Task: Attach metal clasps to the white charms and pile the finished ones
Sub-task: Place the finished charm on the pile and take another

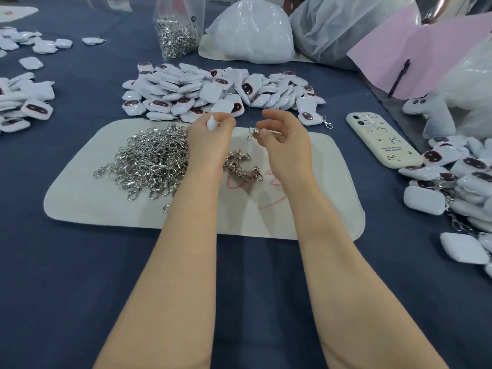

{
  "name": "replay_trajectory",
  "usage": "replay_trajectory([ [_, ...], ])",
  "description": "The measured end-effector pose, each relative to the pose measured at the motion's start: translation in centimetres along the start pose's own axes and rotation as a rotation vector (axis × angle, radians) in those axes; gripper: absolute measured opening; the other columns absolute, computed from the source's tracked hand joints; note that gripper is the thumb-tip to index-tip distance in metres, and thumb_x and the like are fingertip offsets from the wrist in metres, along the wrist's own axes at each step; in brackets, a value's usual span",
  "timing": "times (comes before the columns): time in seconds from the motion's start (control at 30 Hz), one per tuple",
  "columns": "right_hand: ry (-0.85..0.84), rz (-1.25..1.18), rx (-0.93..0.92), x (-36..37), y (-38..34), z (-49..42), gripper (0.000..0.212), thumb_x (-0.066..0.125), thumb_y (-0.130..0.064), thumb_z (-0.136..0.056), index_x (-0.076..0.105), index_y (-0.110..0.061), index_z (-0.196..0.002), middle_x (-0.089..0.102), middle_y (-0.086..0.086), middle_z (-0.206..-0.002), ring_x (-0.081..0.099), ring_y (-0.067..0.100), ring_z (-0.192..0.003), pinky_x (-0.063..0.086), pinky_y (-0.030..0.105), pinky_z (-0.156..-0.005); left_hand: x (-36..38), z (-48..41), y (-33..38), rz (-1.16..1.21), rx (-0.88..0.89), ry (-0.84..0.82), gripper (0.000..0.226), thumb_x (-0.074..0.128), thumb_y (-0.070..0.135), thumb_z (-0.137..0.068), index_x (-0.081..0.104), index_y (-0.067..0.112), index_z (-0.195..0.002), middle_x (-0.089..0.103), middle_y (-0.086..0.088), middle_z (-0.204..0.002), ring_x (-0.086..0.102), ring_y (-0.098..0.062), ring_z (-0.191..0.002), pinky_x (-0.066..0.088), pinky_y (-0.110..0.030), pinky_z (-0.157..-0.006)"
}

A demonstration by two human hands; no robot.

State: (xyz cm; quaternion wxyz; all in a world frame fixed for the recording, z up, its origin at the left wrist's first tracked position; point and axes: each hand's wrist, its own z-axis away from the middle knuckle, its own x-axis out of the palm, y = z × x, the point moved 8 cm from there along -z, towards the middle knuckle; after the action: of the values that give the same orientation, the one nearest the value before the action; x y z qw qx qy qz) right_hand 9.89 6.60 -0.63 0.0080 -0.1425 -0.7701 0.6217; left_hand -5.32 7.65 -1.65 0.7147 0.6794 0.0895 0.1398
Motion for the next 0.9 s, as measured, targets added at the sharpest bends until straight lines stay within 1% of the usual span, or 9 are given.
replay_trajectory([
  [0.13, 0.031, -0.074, 0.018, -0.8, 0.1, -0.1, 0.028, 0.051, 0.003, -0.089, 0.057, -0.021, -0.103, 0.065, -0.007, -0.089, 0.065, 0.011, -0.081, 0.053, 0.031, -0.087, 2.2, 0.8, -0.5, -0.145, -0.026, -0.219, 0.01, 0.066, 0.019, -0.084, 0.065, 0.023, -0.075, 0.062, -0.002, -0.076, 0.043, -0.006, -0.045, 0.037, -0.019, -0.048],
  [0.23, 0.058, -0.102, 0.033, -1.1, 0.2, -0.2, 0.027, 0.051, 0.002, -0.089, 0.059, -0.022, -0.098, 0.065, -0.006, -0.088, 0.067, 0.017, -0.088, 0.052, 0.029, -0.081, 3.1, 1.1, -0.5, -0.221, 0.008, -0.282, 0.014, 0.064, 0.016, -0.085, 0.065, 0.023, -0.073, 0.065, -0.004, -0.081, 0.044, -0.003, -0.041, 0.037, -0.019, -0.048],
  [0.33, 0.057, -0.164, 0.041, -1.1, 0.2, -0.2, 0.025, 0.051, 0.004, -0.089, 0.061, -0.017, -0.096, 0.065, -0.001, -0.089, 0.066, 0.018, -0.089, 0.054, 0.025, -0.084, 3.1, 0.9, -0.6, -0.238, 0.026, -0.262, 0.018, 0.062, 0.01, -0.084, 0.063, 0.021, -0.07, 0.065, -0.007, -0.081, 0.043, -0.002, -0.041, 0.037, -0.017, -0.046],
  [0.4, 0.046, -0.166, 0.035, -0.9, 0.1, -0.2, 0.023, 0.052, 0.004, -0.088, 0.063, -0.015, -0.095, 0.064, -0.003, -0.088, 0.065, 0.014, -0.088, 0.054, 0.024, -0.083, 3.0, 0.8, -0.7, -0.212, 0.02, -0.241, 0.017, 0.063, 0.013, -0.084, 0.063, 0.02, -0.069, 0.065, -0.004, -0.078, 0.044, -0.003, -0.044, 0.037, -0.016, -0.044],
  [0.53, 0.049, -0.086, 0.019, -0.7, 0.1, -0.2, 0.026, 0.052, 0.001, -0.089, 0.063, -0.023, -0.088, 0.064, -0.009, -0.088, 0.066, 0.017, -0.092, 0.052, 0.031, -0.084, 3.1, 0.8, -0.8, -0.189, 0.015, -0.216, 0.017, 0.066, 0.014, -0.084, 0.06, 0.018, -0.069, 0.056, 0.002, -0.06, 0.043, -0.005, -0.044, 0.036, -0.017, -0.044],
  [0.67, 0.043, 0.042, -0.031, -0.4, -0.1, -0.2, 0.029, 0.047, 0.003, -0.088, 0.062, -0.022, -0.09, 0.065, -0.009, -0.092, 0.064, 0.015, -0.094, 0.05, 0.025, -0.086, 3.1, 0.9, -0.9, -0.169, -0.003, -0.183, 0.021, 0.063, 0.008, -0.084, 0.058, 0.019, -0.067, 0.048, 0.002, -0.054, 0.041, -0.009, -0.046, 0.034, -0.013, -0.039],
  [0.8, 0.052, 0.124, -0.052, -0.3, -0.1, -0.2, 0.033, 0.042, 0.005, -0.088, 0.061, -0.022, -0.09, 0.063, -0.012, -0.091, 0.059, 0.006, -0.09, 0.043, 0.006, -0.077, 2.7, 0.7, -1.1, -0.111, -0.021, -0.146, 0.022, 0.061, 0.005, -0.083, 0.058, 0.019, -0.066, 0.046, 0.001, -0.053, 0.041, -0.012, -0.05, 0.045, -0.019, -0.048],
  [0.83, 0.055, 0.156, -0.044, -0.4, 0.0, -0.2, 0.034, 0.04, 0.004, -0.088, 0.062, -0.022, -0.092, 0.064, -0.01, -0.095, 0.058, 0.004, -0.089, 0.043, 0.006, -0.075, 2.7, 0.7, -1.0, -0.118, -0.007, -0.143, 0.021, 0.061, 0.005, -0.083, 0.058, 0.018, -0.068, 0.047, 0.001, -0.055, 0.042, -0.012, -0.051, 0.046, -0.022, -0.05],
  [0.9, 0.062, 0.255, -0.027, -0.6, 0.4, -0.2, 0.035, 0.038, 0.002, -0.089, 0.063, -0.021, -0.097, 0.064, -0.003, -0.106, 0.054, 0.005, -0.09, 0.044, 0.014, -0.078, 2.7, 0.6, -0.8, -0.153, 0.047, -0.143, 0.02, 0.062, 0.005, -0.083, 0.057, 0.018, -0.069, 0.049, 0.001, -0.057, 0.044, -0.01, -0.05, 0.049, -0.026, -0.052],
])
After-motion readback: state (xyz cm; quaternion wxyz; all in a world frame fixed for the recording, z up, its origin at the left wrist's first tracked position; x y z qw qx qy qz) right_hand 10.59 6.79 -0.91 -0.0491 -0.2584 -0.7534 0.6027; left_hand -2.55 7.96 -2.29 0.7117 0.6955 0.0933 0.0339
